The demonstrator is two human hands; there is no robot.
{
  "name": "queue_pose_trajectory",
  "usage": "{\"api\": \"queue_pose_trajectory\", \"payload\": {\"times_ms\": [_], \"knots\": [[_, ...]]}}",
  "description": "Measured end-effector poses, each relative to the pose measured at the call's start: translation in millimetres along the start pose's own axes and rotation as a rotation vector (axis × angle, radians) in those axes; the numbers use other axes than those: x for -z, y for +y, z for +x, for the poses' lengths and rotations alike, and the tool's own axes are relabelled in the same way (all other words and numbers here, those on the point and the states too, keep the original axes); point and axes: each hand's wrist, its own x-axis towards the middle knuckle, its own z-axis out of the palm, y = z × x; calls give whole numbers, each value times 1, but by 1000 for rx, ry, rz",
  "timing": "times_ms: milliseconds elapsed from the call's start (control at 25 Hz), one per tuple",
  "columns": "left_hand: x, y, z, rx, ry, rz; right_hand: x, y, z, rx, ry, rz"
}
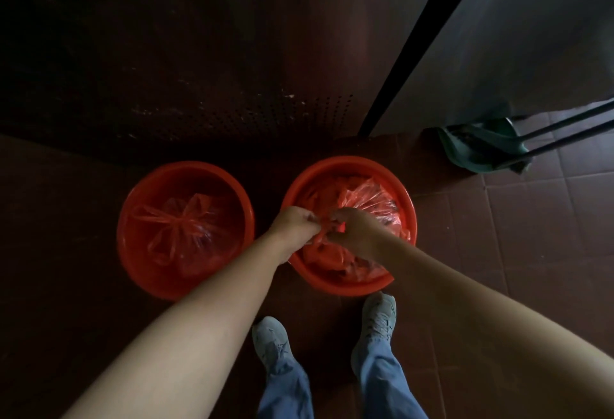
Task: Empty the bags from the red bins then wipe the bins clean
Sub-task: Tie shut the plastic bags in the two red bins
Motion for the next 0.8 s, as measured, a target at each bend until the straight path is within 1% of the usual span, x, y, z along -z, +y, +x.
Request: {"api": "queue_pose_trajectory", "payload": {"times_ms": [40, 120, 240, 320, 400, 480, 520, 600, 720, 800], "knots": [[4, 0, 1, -27, 49, 127, -1, 6, 1, -34, 29, -43], [15, 3, 4, -50, 183, 364, 4, 19, -1, -171, 135, -48], [29, 6, 12, -9, 356, 508, 15, 36, -4, -339, 275, -37], [25, 5, 18, -16, 411, 577, 20, 39, -5, -443, 402, 117], [17, 2, 27, -26, 449, 569, 20, 47, -2, -563, 567, 364], [14, -3, 41, -13, 454, 516, 19, 62, 3, -696, 700, 527], [15, -7, 48, -6, 448, 492, 20, 72, 5, -739, 722, 554], [17, -17, 64, 13, 444, 474, 20, 95, 9, -795, 712, 580], [12, -33, 77, 35, 417, 499, 10, 119, 9, -818, 718, 632], [2, -42, 82, 59, 383, 454, 2, 128, 12, -820, 720, 616]]}}
